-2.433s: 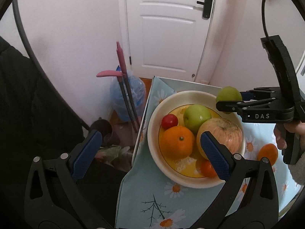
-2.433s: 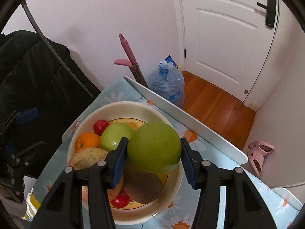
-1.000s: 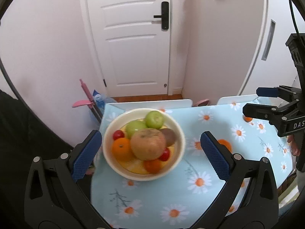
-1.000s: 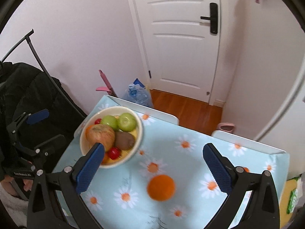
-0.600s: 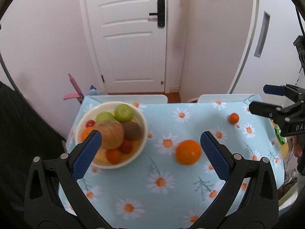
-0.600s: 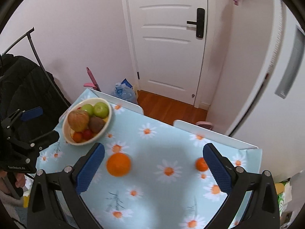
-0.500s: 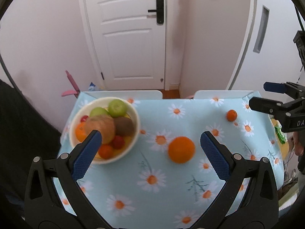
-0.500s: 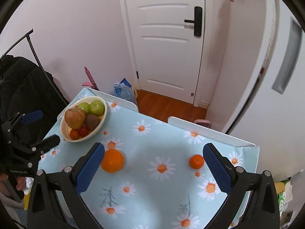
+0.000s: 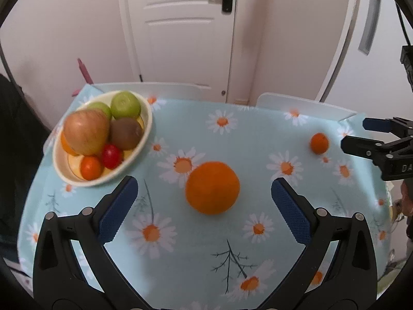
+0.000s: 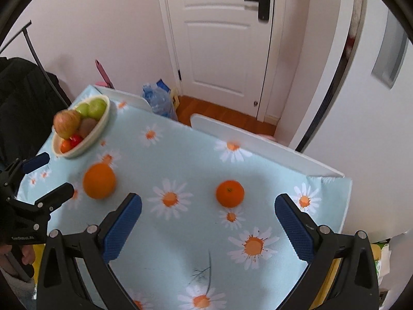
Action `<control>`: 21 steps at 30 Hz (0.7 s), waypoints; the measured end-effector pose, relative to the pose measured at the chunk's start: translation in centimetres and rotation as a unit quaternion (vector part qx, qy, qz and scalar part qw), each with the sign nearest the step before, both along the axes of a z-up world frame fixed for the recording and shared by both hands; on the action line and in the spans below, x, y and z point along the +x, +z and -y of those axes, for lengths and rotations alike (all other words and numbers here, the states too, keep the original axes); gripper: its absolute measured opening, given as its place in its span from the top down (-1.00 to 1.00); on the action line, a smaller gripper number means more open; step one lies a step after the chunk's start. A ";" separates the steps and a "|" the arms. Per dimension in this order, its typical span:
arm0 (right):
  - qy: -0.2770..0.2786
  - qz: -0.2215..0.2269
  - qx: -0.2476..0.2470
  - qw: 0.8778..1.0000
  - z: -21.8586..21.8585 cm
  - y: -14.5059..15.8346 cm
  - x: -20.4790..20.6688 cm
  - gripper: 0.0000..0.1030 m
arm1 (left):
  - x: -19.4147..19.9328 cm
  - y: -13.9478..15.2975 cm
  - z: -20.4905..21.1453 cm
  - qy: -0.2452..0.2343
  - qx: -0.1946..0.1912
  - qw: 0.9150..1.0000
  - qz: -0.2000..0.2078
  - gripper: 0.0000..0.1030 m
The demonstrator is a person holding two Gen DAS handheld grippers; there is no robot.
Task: Organize fruits
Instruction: 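Move the left tool to the large orange while the right tool approaches the tangerine, then grasp the large orange with the left tool while the right tool grasps the tangerine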
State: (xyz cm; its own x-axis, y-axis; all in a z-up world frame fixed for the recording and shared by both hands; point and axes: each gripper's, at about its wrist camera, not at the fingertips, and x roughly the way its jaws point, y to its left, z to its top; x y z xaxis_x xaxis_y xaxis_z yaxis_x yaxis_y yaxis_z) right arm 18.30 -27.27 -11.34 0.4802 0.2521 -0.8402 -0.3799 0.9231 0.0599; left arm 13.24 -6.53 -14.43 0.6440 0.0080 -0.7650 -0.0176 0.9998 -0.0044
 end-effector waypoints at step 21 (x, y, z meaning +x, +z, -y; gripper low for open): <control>0.015 -0.034 0.002 0.999 1.8 -7.1 3.3 -0.73 | 2.9 -5.4 1.0 0.039 0.000 0.999 -0.034 -0.28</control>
